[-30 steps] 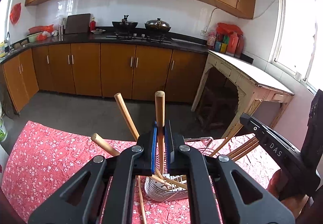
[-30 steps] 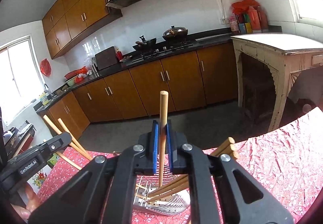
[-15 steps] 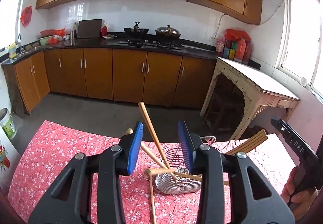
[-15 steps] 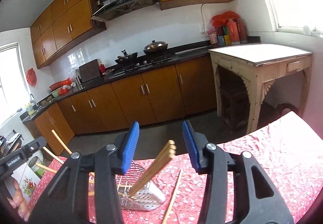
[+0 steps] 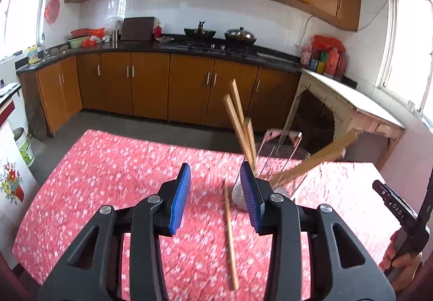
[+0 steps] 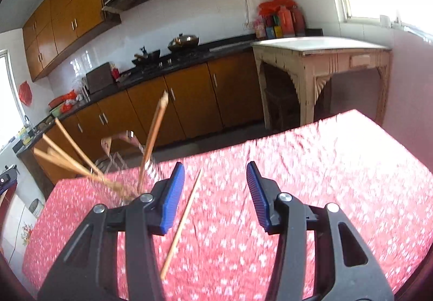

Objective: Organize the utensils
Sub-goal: 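Open the right tool to release its chopstick while the left tool opens too, then return both tools to the tablecloth and close each on a chopstick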

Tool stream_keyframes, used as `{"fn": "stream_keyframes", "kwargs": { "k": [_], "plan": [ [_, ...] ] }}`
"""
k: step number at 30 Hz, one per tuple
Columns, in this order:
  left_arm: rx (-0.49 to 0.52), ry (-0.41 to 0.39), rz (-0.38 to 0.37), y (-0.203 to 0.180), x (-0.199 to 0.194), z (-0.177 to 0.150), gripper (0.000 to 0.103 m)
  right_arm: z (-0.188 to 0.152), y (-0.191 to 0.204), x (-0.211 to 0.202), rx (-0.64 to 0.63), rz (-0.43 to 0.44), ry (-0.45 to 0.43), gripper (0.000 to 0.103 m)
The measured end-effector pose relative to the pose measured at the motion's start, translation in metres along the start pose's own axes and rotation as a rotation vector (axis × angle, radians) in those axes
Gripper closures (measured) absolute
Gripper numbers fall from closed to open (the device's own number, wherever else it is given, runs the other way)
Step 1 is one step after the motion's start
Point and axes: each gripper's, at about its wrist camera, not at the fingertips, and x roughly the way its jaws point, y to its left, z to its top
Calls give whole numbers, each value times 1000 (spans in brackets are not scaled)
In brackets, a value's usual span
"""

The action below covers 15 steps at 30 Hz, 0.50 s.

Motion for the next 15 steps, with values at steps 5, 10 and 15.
{"fn": "stream_keyframes", "kwargs": {
  "k": [5,10,15],
  "plan": [
    [18,89,31,8,25,-40,62,-49,18,36,-14,30,132,56],
    [47,195,25,6,66,-71,62,-87,48,71,-59,50,246,56],
    [75,284,13,-2,102,-97,62,-106,69,98,-113,44,327,57]
  ]
}}
